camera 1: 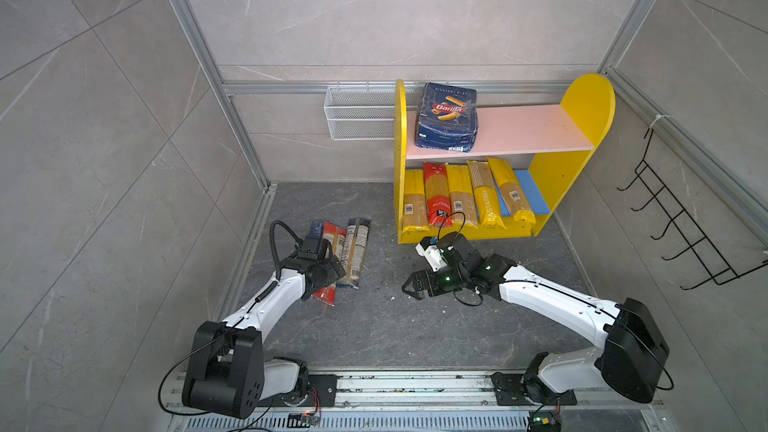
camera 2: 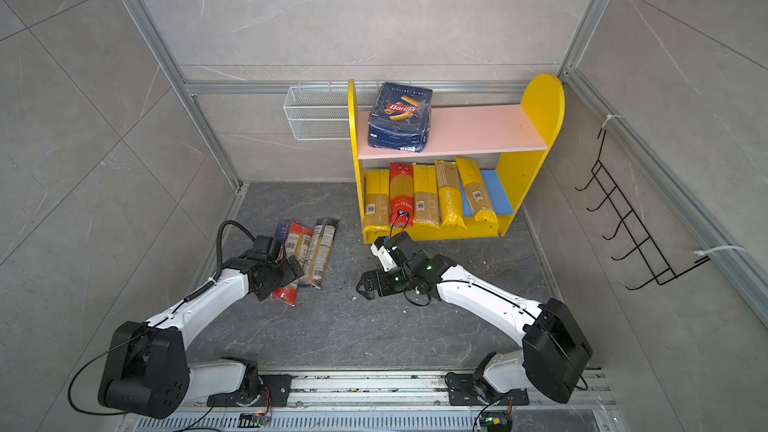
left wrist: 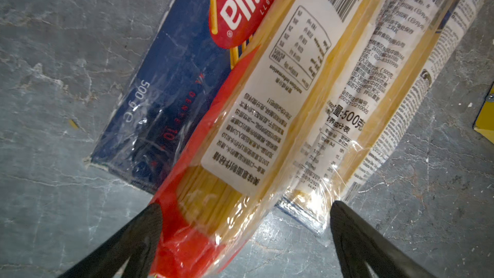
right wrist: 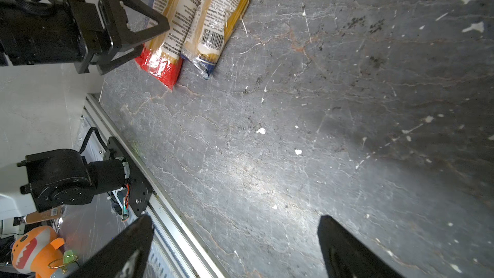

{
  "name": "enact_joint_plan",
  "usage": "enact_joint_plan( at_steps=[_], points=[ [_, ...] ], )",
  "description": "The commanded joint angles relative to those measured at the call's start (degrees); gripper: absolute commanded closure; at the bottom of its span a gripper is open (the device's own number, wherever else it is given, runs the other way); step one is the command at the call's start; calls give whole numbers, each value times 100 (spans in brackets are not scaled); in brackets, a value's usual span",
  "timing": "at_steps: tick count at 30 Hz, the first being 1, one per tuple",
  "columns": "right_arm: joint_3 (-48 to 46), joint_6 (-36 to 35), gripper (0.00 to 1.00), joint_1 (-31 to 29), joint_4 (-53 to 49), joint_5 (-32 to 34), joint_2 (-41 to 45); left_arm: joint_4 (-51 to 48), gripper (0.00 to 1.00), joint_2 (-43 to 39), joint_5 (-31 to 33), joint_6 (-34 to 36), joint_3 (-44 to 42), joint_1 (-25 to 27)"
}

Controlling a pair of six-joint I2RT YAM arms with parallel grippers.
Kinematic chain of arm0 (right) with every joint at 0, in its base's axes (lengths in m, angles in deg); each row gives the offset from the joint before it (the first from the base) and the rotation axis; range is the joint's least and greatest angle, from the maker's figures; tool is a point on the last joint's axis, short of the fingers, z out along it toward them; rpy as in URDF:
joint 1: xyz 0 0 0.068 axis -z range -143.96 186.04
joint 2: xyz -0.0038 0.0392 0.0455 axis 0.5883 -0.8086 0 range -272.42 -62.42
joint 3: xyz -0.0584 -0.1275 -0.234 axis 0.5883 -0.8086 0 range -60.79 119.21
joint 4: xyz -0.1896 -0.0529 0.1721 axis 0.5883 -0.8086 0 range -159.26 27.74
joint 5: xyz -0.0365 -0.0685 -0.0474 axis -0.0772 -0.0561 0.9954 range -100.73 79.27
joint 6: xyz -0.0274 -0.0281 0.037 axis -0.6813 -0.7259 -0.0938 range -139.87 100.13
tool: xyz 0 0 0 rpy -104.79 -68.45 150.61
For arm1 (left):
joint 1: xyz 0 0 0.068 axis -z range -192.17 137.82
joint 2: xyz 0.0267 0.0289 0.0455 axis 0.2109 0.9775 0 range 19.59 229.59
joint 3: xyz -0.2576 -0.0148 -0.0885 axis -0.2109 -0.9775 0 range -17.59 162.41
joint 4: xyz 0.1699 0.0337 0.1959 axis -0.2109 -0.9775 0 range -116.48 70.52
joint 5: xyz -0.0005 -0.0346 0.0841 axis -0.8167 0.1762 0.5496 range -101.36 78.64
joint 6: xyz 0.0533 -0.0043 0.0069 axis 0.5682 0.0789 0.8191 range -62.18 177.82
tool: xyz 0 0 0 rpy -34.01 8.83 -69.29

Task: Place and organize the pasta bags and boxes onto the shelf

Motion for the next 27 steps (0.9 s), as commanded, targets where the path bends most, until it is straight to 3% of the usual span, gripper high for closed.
enact_joint_plan(
  at_steps=[1, 5, 8, 13, 27],
  points=[
    [123, -147, 2, -37, 138, -106, -142, 268, 3, 249, -185, 97, 103, -26],
    [128, -156, 2, -33, 186, -134, -244, 571, 10, 425, -502, 7, 21, -25],
    [132, -171, 2, -35, 194, -134, -281, 923, 24, 490, -911, -198, -110, -18],
    [128, -189, 2, -31, 167, -126, -277, 1197, 39, 621, -1194, -437, -244, 173],
    [-145, -213, 3, -35, -46, 205, -19, 1481, 45, 1023, -1016, -1177, -49, 1828]
  ],
)
